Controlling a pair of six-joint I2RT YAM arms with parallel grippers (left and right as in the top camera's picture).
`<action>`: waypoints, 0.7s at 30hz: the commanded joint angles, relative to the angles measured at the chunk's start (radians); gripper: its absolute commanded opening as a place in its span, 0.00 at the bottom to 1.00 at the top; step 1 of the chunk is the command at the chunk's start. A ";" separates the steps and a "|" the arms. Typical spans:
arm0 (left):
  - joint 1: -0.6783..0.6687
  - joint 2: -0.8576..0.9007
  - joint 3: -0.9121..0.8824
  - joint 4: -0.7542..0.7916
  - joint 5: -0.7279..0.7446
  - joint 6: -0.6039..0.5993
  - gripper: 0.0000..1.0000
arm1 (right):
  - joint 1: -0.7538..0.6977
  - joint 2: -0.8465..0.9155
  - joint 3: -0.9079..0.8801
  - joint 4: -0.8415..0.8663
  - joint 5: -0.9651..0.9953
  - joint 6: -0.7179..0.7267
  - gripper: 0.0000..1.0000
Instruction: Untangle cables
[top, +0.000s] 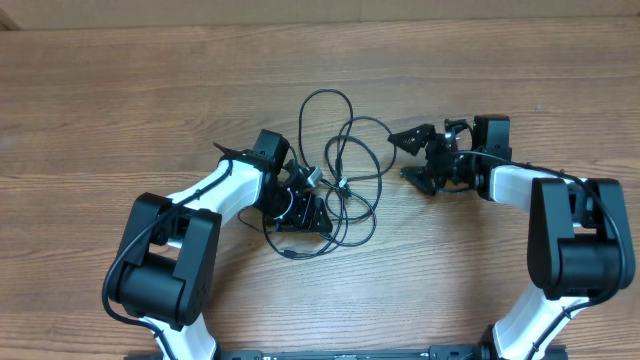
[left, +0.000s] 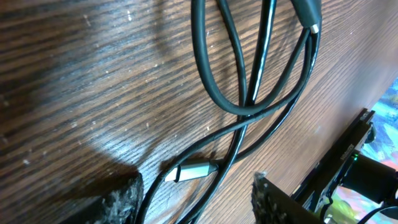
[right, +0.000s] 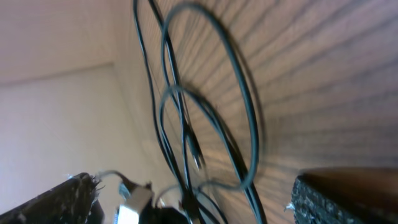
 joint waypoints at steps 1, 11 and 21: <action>-0.003 0.003 -0.006 0.009 -0.065 -0.016 0.62 | 0.001 0.036 -0.033 -0.142 0.069 -0.136 1.00; 0.019 -0.124 0.050 0.011 -0.240 -0.259 0.71 | 0.005 0.036 -0.033 -0.307 0.159 -0.136 1.00; 0.001 -0.164 0.016 -0.023 -0.438 -0.346 0.70 | 0.005 0.036 -0.033 -0.300 0.159 -0.136 1.00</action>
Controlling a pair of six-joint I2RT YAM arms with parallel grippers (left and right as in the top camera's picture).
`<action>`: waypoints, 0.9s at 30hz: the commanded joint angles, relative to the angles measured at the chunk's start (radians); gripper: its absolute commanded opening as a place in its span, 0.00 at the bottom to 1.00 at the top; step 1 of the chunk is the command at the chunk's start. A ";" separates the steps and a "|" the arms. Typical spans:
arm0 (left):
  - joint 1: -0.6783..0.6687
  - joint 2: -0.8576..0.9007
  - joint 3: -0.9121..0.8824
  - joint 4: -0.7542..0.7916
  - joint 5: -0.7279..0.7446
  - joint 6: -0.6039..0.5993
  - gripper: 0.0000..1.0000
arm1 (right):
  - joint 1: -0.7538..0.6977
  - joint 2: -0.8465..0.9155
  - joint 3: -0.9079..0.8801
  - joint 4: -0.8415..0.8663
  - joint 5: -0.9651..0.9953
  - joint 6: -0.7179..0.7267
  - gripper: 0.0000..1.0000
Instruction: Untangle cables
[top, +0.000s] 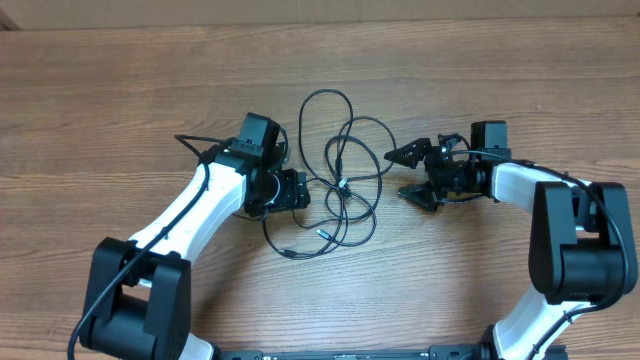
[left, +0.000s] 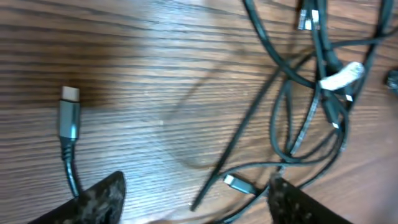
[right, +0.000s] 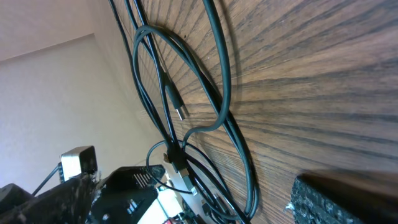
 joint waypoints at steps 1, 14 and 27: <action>-0.023 0.048 -0.021 0.018 -0.046 -0.027 0.68 | 0.005 0.058 -0.051 -0.024 0.224 -0.027 1.00; -0.083 0.123 -0.019 0.063 0.008 0.001 0.04 | 0.005 0.058 -0.051 -0.025 0.224 -0.031 1.00; -0.066 -0.167 0.459 -0.182 0.088 0.173 0.04 | 0.005 0.058 -0.051 -0.027 0.214 -0.084 1.00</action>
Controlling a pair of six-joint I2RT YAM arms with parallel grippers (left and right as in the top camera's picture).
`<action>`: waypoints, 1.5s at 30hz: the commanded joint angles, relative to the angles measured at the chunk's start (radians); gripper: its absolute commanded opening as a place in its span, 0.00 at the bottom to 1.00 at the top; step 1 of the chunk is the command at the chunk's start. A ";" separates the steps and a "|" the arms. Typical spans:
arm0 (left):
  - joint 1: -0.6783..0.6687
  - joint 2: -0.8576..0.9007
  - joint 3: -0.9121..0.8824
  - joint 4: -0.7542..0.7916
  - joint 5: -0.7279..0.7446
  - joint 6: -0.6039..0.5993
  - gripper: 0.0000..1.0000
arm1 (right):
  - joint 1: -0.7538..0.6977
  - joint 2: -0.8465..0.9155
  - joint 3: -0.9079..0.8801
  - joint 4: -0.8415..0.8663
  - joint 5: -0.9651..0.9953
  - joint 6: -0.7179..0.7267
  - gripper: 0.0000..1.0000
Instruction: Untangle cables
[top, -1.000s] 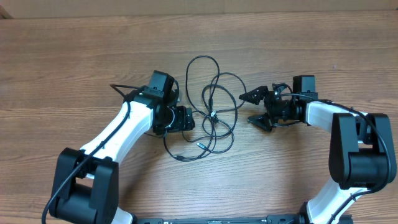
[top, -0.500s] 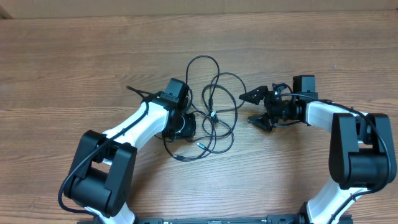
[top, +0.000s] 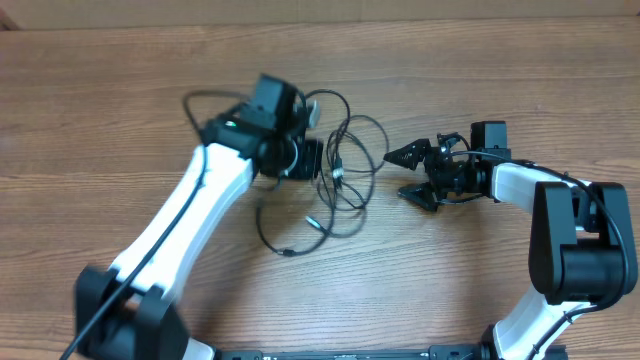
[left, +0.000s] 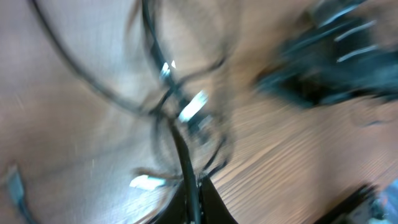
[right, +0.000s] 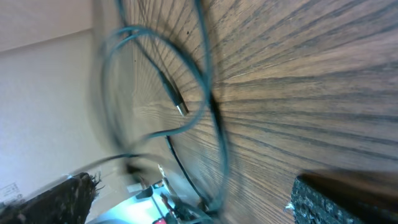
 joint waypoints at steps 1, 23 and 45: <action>0.005 -0.137 0.172 -0.028 0.004 0.038 0.04 | 0.005 0.059 -0.051 -0.021 0.217 -0.041 1.00; 0.005 -0.301 0.319 -0.031 -0.156 0.134 0.04 | 0.026 0.059 -0.051 -0.021 -0.018 -0.313 1.00; 0.005 -0.575 0.320 0.381 -0.385 0.055 0.04 | 0.026 0.059 -0.051 -0.017 -0.002 -0.313 1.00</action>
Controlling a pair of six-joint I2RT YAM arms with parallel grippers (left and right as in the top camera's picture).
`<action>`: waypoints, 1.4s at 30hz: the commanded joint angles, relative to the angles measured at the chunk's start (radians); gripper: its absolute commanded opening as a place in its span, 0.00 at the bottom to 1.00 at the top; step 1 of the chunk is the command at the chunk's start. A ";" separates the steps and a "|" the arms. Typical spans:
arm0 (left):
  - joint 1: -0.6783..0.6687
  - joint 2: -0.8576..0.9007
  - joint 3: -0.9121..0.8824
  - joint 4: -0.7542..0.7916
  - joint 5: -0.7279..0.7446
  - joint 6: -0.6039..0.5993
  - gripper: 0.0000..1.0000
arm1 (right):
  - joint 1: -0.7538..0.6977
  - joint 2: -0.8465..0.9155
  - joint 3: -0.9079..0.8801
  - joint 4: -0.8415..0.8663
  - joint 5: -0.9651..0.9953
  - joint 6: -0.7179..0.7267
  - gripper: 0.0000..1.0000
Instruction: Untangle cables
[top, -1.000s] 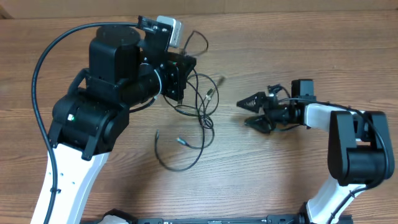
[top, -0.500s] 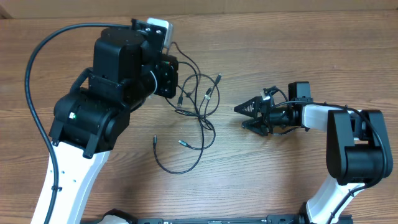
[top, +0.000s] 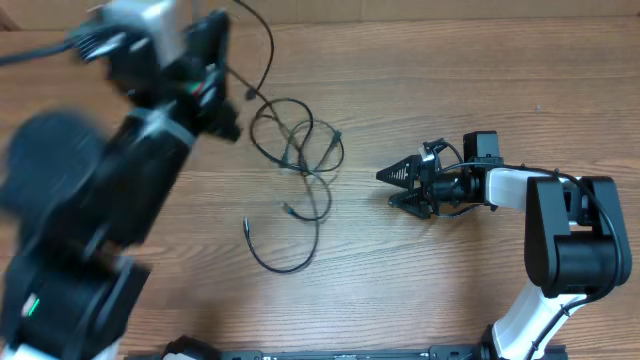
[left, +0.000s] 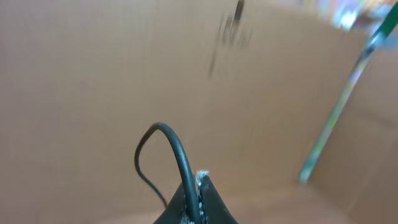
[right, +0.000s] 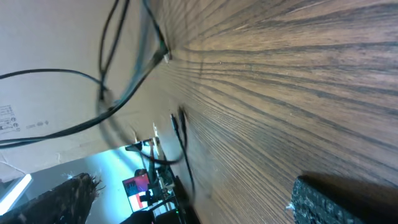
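Thin black cables form a loose knot on the wooden table. One strand arcs up from it to my left gripper, which is raised high at the upper left, blurred. In the left wrist view this gripper is shut on that black cable, which bends over above the jaws. A further black loop lies flat below the knot, its plug ends free. My right gripper rests low on the table right of the knot, open and holding nothing. Cables show far off in its view.
A cardboard wall fills the left wrist view. The table's far edge runs along the top of the overhead view. My left arm looms large over the left side of the table.
My left gripper has risen and gone to the upper left with the cable in it. The knot shifted left and stretched out. My right gripper sits slightly further left, still open.
My left gripper first sat low at the knot's left edge, then open just left of it. Later it was shut on a strand at the knot's top. Now it holds that strand high, and the lower loop lies spread on the table. My right gripper stayed open.
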 joint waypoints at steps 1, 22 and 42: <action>0.005 -0.042 0.015 -0.008 0.000 -0.018 0.04 | 0.007 0.023 -0.016 -0.005 0.166 -0.016 1.00; 0.006 0.323 0.015 -0.691 -0.494 -0.110 0.05 | 0.007 0.023 -0.016 -0.005 0.166 -0.016 1.00; 0.005 0.782 0.014 -0.854 0.042 -0.112 0.56 | 0.007 0.023 -0.016 -0.006 0.166 -0.016 1.00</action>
